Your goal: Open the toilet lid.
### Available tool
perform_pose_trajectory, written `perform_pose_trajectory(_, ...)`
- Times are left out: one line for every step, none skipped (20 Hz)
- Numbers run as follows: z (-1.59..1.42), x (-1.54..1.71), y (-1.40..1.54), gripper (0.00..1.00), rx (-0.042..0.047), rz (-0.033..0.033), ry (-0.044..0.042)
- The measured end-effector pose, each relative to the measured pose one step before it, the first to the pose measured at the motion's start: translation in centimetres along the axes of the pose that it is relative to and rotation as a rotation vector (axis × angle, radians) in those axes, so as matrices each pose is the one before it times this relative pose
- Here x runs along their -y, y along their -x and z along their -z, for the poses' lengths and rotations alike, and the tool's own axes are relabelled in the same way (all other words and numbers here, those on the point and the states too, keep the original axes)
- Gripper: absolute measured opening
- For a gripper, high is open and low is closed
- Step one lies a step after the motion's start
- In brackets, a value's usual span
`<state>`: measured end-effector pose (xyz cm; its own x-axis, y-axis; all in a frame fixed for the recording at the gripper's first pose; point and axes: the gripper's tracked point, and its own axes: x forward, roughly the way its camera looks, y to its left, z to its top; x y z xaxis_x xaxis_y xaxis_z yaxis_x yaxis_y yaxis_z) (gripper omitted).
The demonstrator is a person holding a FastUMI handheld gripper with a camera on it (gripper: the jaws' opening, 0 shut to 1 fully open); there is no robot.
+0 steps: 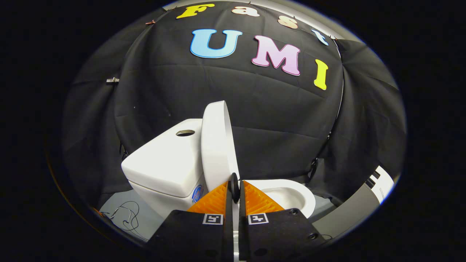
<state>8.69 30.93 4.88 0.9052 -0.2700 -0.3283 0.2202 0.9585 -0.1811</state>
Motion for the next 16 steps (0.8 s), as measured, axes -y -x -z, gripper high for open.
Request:
perform_pose_trajectory(0.069,-0.06,0.054,0.1,0.00085,-0.00333,0.00501)
perform_pose_trajectory(0.076,-0.028,-0.054,0.1,-0.00018,-0.00473,0.00018)
perform_pose_trajectory(-0.023,-0.162,-0.002,0.11,-0.00048,-0.00333,-0.00095)
perform_pose_trajectory(-0.025,-0.02,-0.015,0.11,-0.00199,-0.0024,0.00015)
perform_pose_trajectory(-0.02,-0.091,0.087,0.11,0.00101,-0.00641,0.00643)
perform_pose_trajectory(-0.199,-0.144,-0.038,0.11,0.00392,-0.00504,0.00958)
perform_pose_trajectory(0.005,0.033,-0.101,0.12,0.00216,-0.00849,0.00975)
perform_pose_trajectory(-0.062,0.052,-0.055,0.13,0.00488,-0.00504,0.00231)
perform_pose_trajectory(0.083,-0.063,-0.006,0.13,0.00055,-0.00401,0.0033)
perform_pose_trajectory(-0.044,0.022,0.137,0.13,0.00556,-0.0018,0.00521)
perform_pose_trajectory(-0.092,0.096,-0.029,0.14,0.00585,0.00046,0.01688)
perform_pose_trajectory(-0.045,0.033,0.124,0.14,0.0064,0.00046,0.01122)
perform_pose_trajectory(-0.228,0.262,-0.043,0.15,0.00281,0.00407,0.01262)
perform_pose_trajectory(-0.056,0.113,-0.099,0.2,0.00537,-0.01087,0.00034)
perform_pose_trajectory(-0.033,-1.151,-0.24,0.46,-0.00364,-0.06285,-0.01497)
perform_pose_trajectory(0.448,-0.603,-0.351,0.72,-0.01934,-0.03507,-0.00612)
